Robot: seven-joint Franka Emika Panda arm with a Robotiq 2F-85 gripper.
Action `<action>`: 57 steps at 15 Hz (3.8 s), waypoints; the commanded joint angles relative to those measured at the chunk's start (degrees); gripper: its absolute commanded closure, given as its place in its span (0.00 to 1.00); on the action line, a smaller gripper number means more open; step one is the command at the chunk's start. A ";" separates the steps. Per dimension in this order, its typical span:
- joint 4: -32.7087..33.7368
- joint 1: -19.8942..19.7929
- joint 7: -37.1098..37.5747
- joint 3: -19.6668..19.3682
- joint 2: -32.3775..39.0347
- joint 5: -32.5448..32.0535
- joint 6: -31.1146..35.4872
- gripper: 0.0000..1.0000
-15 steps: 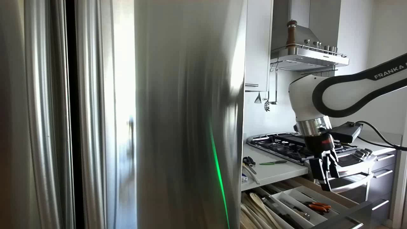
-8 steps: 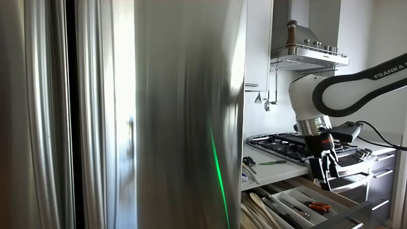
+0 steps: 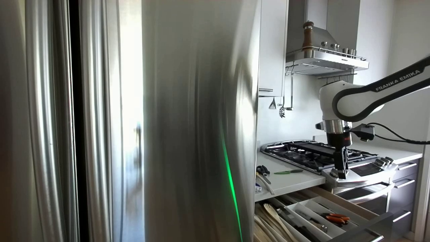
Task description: Pick up the black knife from the kitchen counter and put it in the far right compartment of the utensil tray in the open drawer
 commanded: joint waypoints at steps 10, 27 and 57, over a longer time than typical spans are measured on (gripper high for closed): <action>15.93 -5.63 -30.18 -7.92 19.84 -0.81 11.88 0.00; 38.95 -12.09 -41.42 -7.55 40.18 0.53 17.15 0.00; 70.87 -21.41 -67.99 2.02 70.89 11.93 17.23 0.00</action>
